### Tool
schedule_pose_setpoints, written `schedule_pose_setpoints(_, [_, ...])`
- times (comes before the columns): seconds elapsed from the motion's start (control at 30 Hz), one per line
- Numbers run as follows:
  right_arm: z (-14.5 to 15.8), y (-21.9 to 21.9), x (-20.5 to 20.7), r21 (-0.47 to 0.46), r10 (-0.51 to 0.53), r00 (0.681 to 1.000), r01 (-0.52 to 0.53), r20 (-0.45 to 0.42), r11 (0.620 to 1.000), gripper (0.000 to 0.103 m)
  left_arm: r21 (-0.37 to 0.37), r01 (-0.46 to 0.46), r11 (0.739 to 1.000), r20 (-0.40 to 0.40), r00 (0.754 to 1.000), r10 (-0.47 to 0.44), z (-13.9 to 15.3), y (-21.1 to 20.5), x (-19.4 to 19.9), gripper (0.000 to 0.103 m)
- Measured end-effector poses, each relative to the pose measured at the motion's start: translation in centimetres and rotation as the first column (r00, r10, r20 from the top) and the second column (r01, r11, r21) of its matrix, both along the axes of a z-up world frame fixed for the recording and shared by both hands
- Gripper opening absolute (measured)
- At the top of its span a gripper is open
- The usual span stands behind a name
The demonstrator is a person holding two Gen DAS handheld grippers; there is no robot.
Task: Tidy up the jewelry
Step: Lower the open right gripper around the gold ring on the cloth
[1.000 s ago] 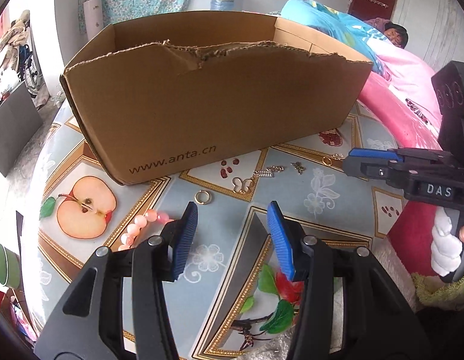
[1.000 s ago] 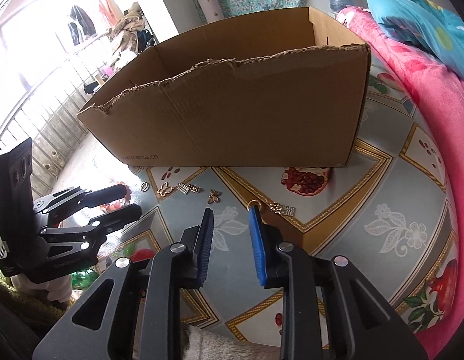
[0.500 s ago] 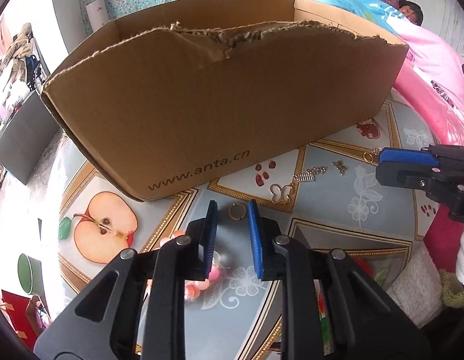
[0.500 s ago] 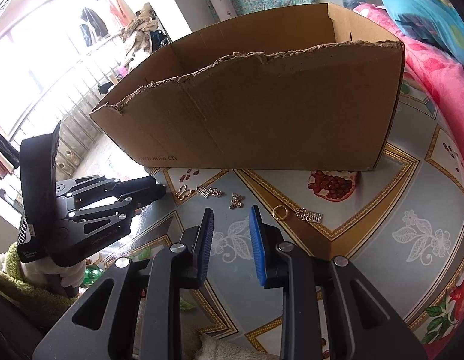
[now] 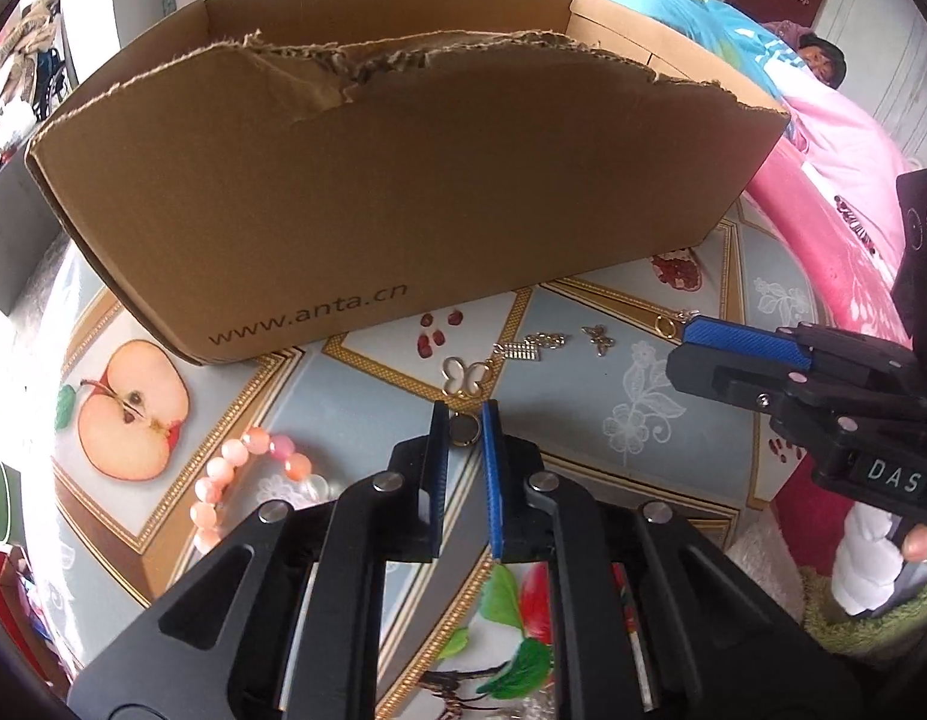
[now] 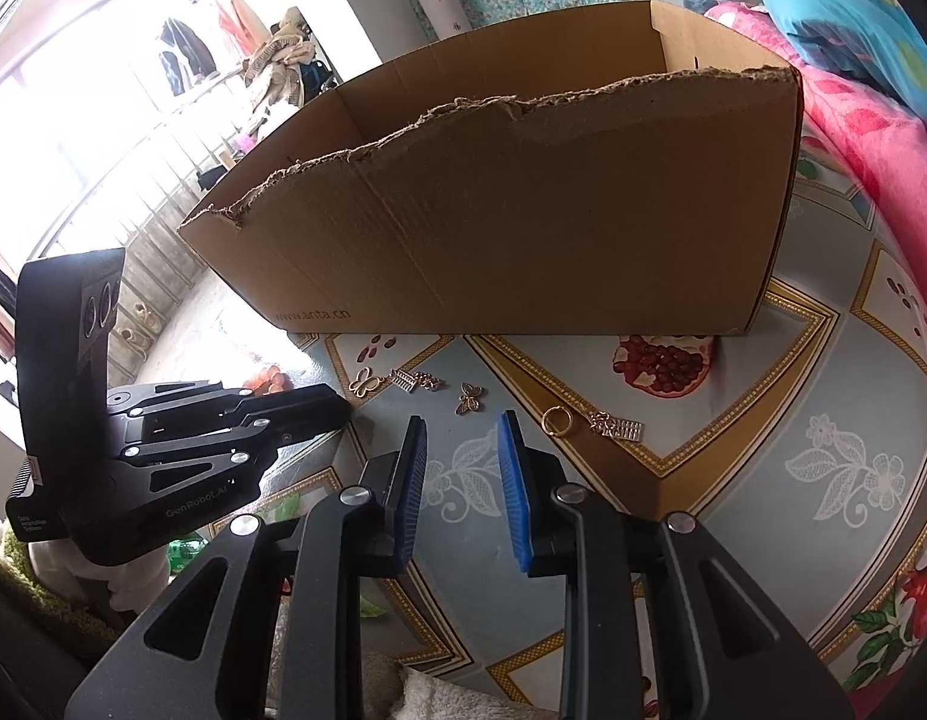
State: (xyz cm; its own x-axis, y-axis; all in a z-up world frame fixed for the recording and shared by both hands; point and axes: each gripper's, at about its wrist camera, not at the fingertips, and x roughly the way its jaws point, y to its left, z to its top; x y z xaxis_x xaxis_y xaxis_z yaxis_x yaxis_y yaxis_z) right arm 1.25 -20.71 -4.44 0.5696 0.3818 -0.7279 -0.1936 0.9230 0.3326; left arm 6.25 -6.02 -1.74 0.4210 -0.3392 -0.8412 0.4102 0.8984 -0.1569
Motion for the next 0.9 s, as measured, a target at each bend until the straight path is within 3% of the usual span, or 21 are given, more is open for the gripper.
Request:
schedule_pose_setpoints(0.1, [0.0, 0.1, -0.1, -0.001, 0.002, 1.0, -0.002, -0.003, 1.0, 0.025, -0.03, 0.012, 0.999, -0.015, 1.0, -0.013, -0.1, -0.3, -0.8, 0.012])
schedule_pose_setpoints(0.17, [0.0, 0.2, -0.2, -0.001, 0.004, 1.0, -0.004, -0.005, 1.0, 0.025, -0.058, 0.025, 0.998, -0.021, 0.999, -0.027, -0.2, -0.4, -1.3, 0.02])
schedule_pose_setpoints(0.33, [0.0, 0.1, -0.4, -0.002, -0.001, 1.0, 0.001, -0.01, 1.0, 0.025, -0.099, 0.038, 0.994, -0.004, 0.999, -0.039, -0.1, 0.6, -2.2, 0.024])
schedule_pose_setpoints(0.67, [0.0, 0.0, -0.4, -0.003, -0.01, 1.0, 0.01, -0.007, 1.0, 0.025, -0.096, 0.112, 0.989, -0.008, 0.994, -0.113, 0.3, 1.2, -2.0, 0.024])
schedule_pose_setpoints(0.9, [0.0, -0.3, -0.7, -0.002, -0.02, 1.0, 0.02, -0.008, 1.0, 0.025, -0.164, 0.134, 0.977, -0.045, 0.989, -0.143, -0.3, 0.1, -2.5, 0.025])
